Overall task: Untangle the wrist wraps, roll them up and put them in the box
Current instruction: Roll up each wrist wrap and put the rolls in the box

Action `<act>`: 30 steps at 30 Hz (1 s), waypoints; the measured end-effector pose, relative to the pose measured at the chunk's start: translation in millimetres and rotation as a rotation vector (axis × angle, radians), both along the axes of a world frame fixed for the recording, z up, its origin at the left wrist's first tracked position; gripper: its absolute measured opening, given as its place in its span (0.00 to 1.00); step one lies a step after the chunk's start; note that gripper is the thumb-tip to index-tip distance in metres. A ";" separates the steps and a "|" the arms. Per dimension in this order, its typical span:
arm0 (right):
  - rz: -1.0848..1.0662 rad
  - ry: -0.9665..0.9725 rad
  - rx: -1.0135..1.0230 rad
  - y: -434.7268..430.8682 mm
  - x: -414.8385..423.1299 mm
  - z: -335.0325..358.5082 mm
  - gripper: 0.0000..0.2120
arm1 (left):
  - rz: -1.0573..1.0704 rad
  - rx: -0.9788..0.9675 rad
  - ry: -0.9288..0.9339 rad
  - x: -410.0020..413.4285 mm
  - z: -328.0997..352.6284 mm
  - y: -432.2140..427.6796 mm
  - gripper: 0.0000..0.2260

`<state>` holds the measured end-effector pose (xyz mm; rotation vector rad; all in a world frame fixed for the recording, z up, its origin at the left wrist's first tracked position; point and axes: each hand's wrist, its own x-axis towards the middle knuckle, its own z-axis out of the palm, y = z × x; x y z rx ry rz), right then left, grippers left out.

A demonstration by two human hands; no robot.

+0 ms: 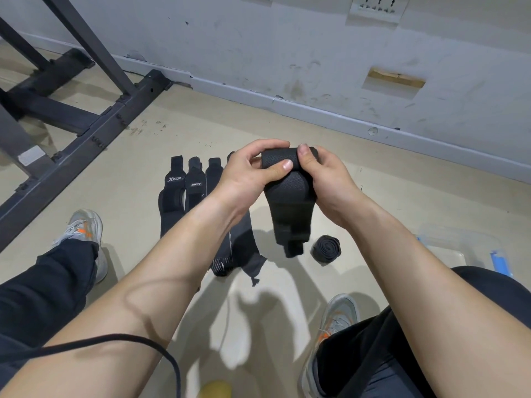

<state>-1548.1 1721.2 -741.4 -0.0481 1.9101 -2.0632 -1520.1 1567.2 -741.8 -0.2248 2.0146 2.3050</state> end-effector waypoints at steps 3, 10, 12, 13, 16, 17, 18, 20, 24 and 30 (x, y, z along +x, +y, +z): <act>-0.009 0.008 0.007 2.4 -0.9 -2.8 0.14 | 0.012 0.024 -0.082 1.1 -1.4 4.1 0.16; -0.016 -0.030 -0.094 1.0 2.9 5.0 0.11 | 0.049 -0.031 -0.030 -0.5 1.5 6.3 0.07; 0.000 -0.083 -0.089 1.4 3.6 9.9 0.15 | 0.056 -0.045 -0.004 -2.4 2.1 4.2 0.10; 0.032 -0.096 -0.071 2.9 2.9 9.8 0.15 | 0.056 -0.062 0.010 -3.2 2.4 3.0 0.11; 0.117 -0.061 0.019 5.4 1.8 8.5 0.15 | 0.034 -0.155 0.078 -3.0 0.6 1.3 0.12; 0.129 -0.026 0.056 5.1 2.1 8.1 0.15 | 0.034 -0.182 0.095 -2.6 -0.7 1.6 0.13; 0.134 0.008 0.084 4.6 2.2 7.8 0.16 | 0.037 -0.203 0.110 -2.0 -2.6 1.3 0.13; 0.127 0.064 0.090 3.6 1.8 5.1 0.16 | 0.042 -0.208 0.124 -1.2 -6.4 0.2 0.13; 0.059 0.079 0.060 6.5 -2.5 -4.3 0.14 | 0.013 -0.151 0.050 0.3 -8.0 -0.6 0.14; 0.079 0.109 -0.006 5.8 2.6 -4.1 0.04 | 0.003 -0.074 -0.062 -1.8 3.0 0.7 0.22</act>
